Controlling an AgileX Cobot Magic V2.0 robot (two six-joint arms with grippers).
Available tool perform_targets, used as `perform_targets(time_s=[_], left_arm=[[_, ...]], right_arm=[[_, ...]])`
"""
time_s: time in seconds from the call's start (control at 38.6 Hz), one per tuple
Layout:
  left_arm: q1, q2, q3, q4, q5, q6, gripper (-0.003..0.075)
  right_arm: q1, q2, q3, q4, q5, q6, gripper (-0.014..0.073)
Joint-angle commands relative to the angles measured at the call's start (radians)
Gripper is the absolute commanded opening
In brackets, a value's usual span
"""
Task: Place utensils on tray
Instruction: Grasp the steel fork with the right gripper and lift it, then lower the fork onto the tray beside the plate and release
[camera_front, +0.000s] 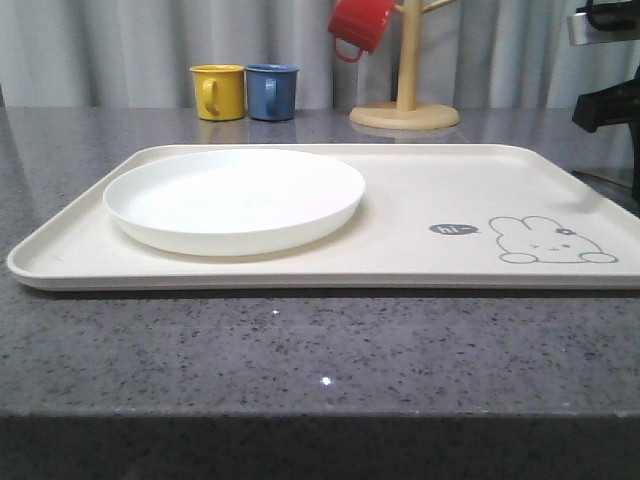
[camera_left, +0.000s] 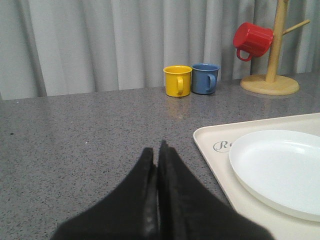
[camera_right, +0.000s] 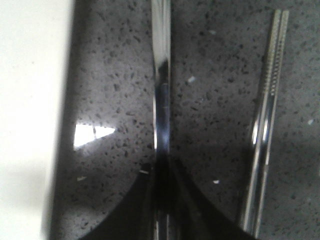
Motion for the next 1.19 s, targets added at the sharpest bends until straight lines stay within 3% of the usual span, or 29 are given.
perform_targets(time_s=[0.0,0.18,0.39,0.7,0.88,1.17], left_arm=[[0.003,0.007,-0.027,-0.010,-0.087,-0.009,-0.0018],[0.003,0.007,-0.027,-0.010,-0.087,-0.009,-0.0018],[0.003,0.007,-0.027,-0.010,-0.087,-0.009,-0.0018],[0.003,0.007,-0.027,-0.010,-0.087,-0.009,-0.0018],[0.003,0.007,-0.027,-0.010,-0.087,-0.009,-0.0018],[0.003,0.007,-0.027,-0.010,-0.087,-0.009,-0.0018]], right_arm=[[-0.002,-0.034,-0.041,-0.005,0.030,-0.005,-0.0063],[-0.002,-0.078,-0.116,-0.004,0.118,0.000,-0.0058],[0.055,-0.122,-0.196,0.003,0.217,0.161,-0.0058],[0.311,-0.083,-0.211,0.003,0.092,0.418,-0.0058],[0.428,0.009,-0.284,0.004,0.069,0.481,-0.0058],[0.449,0.092,-0.341,-0.003,0.077,0.577,-0.0058]])
